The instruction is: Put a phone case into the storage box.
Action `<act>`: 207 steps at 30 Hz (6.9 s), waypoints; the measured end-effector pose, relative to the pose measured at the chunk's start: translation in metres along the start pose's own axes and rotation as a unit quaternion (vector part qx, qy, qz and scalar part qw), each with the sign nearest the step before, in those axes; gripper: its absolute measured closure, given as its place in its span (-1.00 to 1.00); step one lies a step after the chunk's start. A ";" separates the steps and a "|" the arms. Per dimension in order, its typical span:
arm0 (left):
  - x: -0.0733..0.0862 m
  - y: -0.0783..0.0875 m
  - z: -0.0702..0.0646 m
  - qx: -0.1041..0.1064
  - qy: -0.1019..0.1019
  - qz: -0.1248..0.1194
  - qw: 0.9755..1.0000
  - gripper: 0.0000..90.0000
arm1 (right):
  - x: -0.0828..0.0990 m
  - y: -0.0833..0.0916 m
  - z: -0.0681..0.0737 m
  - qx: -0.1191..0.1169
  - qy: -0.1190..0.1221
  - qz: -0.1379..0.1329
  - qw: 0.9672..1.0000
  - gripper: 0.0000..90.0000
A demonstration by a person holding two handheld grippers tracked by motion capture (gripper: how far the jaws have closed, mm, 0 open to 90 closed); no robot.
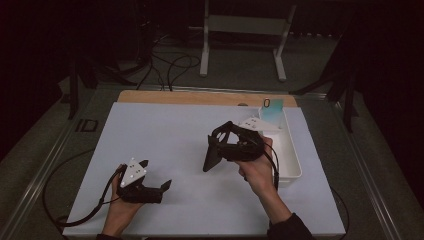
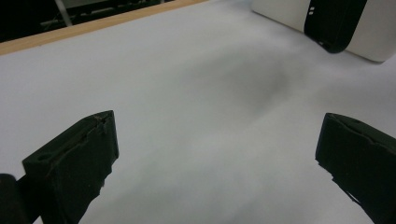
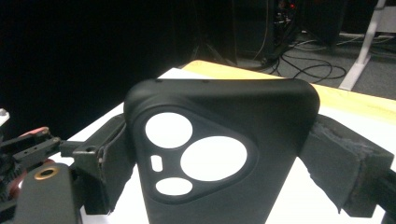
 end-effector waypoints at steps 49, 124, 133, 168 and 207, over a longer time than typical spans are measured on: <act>0.018 0.015 0.009 -0.029 0.016 -0.001 0.999 -1.00 | -0.039 0.008 -0.041 0.050 -0.012 -0.029 0.998 -0.67; 0.021 0.018 0.013 -0.037 0.019 0.002 0.999 -1.00 | -0.104 0.040 -0.131 0.179 -0.033 -0.088 0.979 -0.67; 0.021 0.018 0.014 -0.037 0.019 0.003 0.999 -1.00 | -0.107 0.042 -0.146 0.200 -0.040 -0.093 0.975 -0.66; 0.021 0.017 0.013 -0.036 0.021 0.002 0.999 -1.00 | -0.095 0.025 -0.201 0.299 -0.042 -0.072 0.951 -0.67; 0.020 0.016 0.013 -0.036 0.021 0.000 0.999 -1.00 | -0.058 -0.005 -0.227 0.327 -0.059 -0.029 0.943 -0.68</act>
Point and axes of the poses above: each handheld gripper's, and its own axes: y roughly backward along the jaws, x roughly out of its underside, z roughly to its left, the point moved 7 cm from there along -y, roughly forward along the jaws, and after that the axes turned 14 degrees about -y, right-handed, at the moved point
